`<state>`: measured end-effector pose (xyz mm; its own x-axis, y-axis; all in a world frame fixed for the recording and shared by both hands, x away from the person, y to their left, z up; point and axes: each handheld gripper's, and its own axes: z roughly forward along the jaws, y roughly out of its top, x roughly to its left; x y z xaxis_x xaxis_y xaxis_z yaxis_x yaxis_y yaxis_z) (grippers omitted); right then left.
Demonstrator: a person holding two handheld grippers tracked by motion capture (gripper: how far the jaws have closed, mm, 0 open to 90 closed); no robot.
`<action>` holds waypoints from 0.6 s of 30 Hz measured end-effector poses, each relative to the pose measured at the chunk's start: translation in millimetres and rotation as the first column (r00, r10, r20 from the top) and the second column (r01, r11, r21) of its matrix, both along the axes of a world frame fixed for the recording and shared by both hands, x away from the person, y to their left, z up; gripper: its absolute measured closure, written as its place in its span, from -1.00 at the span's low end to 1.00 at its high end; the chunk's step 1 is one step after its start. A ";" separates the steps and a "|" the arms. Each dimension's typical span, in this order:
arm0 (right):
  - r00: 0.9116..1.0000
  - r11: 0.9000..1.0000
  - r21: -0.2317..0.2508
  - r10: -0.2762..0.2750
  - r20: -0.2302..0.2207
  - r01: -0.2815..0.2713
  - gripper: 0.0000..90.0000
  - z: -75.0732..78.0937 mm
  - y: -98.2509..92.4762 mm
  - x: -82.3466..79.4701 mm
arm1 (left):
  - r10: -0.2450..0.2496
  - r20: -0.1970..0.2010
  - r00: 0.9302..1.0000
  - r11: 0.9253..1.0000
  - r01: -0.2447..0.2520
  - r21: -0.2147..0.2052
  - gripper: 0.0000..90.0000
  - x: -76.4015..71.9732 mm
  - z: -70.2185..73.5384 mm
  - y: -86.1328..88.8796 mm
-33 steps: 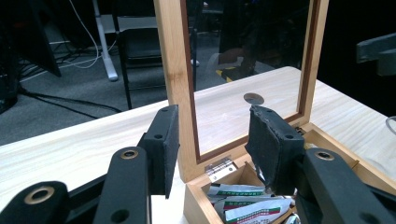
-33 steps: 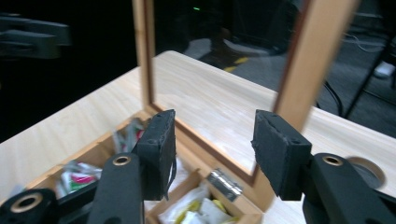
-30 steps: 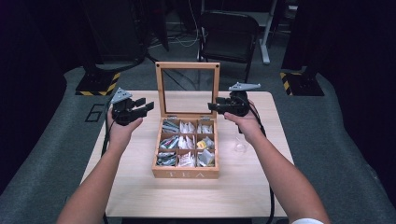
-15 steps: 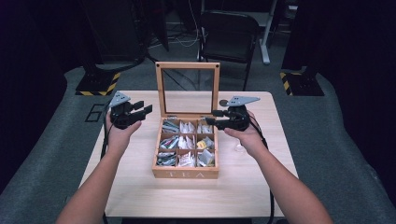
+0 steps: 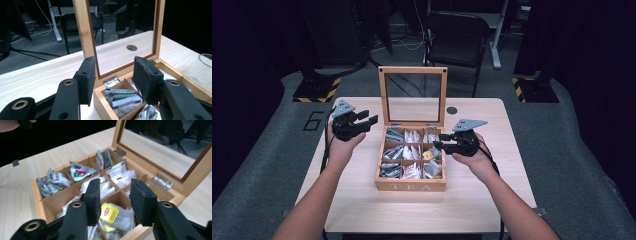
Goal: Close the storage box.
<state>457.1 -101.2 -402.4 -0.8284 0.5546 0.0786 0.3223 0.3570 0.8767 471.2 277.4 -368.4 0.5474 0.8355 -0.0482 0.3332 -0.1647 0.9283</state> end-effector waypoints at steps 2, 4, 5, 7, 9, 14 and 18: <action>1.000 1.000 -0.007 0.002 -0.005 -0.002 0.41 -3.2 0.3 -4.6 | -0.003 -0.003 1.000 1.000 0.003 0.003 0.18 -0.8 0.5 -0.2; 1.000 1.000 -0.005 0.012 -0.010 -0.012 0.44 -6.5 0.7 -7.9 | -0.001 0.000 1.000 1.000 0.001 -0.003 0.19 -1.8 0.9 -0.9; 1.000 1.000 -0.004 0.013 -0.015 -0.013 0.45 -8.3 1.1 -9.4 | -0.001 0.003 1.000 1.000 0.001 -0.006 0.19 -2.1 1.1 -1.2; 0.999 1.000 0.002 0.013 -0.034 -0.013 0.48 -12.2 1.4 -12.7 | -0.004 0.006 1.000 1.000 0.004 -0.004 0.19 -2.7 1.4 -1.6; 0.999 1.000 -0.001 0.013 -0.043 -0.013 0.50 -16.8 1.9 -15.3 | -0.006 0.004 1.000 1.000 0.006 -0.002 0.19 -3.2 1.7 -1.8; 0.999 0.999 -0.036 0.010 -0.034 -0.012 0.49 -26.8 3.4 -22.0 | -0.006 0.006 1.000 1.000 0.006 -0.007 0.19 -2.9 1.5 -1.6; 0.999 0.999 -0.047 0.001 -0.043 -0.003 0.49 -33.7 3.4 -24.8 | -0.008 0.000 1.000 1.000 0.008 -0.002 0.19 -2.8 1.4 -1.7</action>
